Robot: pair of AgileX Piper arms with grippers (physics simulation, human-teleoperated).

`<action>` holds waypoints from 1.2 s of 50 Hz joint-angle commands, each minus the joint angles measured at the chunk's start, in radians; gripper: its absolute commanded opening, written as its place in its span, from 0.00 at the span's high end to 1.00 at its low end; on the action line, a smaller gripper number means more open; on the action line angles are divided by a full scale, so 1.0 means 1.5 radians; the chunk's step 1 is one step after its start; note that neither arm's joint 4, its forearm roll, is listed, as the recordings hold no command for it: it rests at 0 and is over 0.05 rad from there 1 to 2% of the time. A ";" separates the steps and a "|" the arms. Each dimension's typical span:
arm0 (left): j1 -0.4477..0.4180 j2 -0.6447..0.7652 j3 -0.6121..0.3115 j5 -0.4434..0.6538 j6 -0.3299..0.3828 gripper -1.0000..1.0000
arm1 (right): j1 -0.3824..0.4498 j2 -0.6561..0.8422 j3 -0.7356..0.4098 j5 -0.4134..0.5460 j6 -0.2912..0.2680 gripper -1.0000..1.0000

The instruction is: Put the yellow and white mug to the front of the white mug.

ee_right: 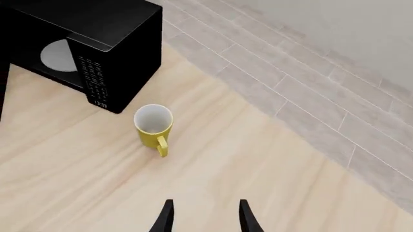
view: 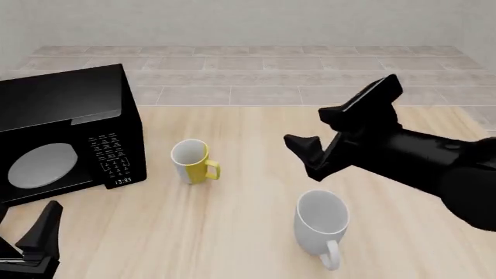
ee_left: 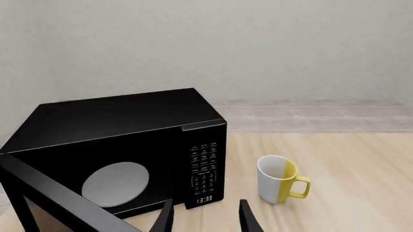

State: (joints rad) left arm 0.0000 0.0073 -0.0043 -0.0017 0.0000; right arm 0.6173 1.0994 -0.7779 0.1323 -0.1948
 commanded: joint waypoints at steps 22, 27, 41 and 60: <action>0.000 0.000 0.000 0.000 0.000 0.00 | 0.045 0.334 -0.234 0.017 -0.029 0.00; 0.000 0.000 0.000 0.000 0.000 0.00 | 0.038 0.361 -0.250 0.013 -0.035 0.00; 0.000 0.000 0.000 0.000 0.000 0.00 | 0.078 0.424 -0.300 0.006 -0.007 0.00; 0.000 0.000 0.000 0.000 0.000 0.00 | 0.094 0.523 -0.350 -0.009 0.010 0.00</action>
State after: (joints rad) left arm 0.0000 0.0073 -0.0043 -0.0017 0.0000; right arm 0.7506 1.8128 -1.2639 0.1260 -0.1913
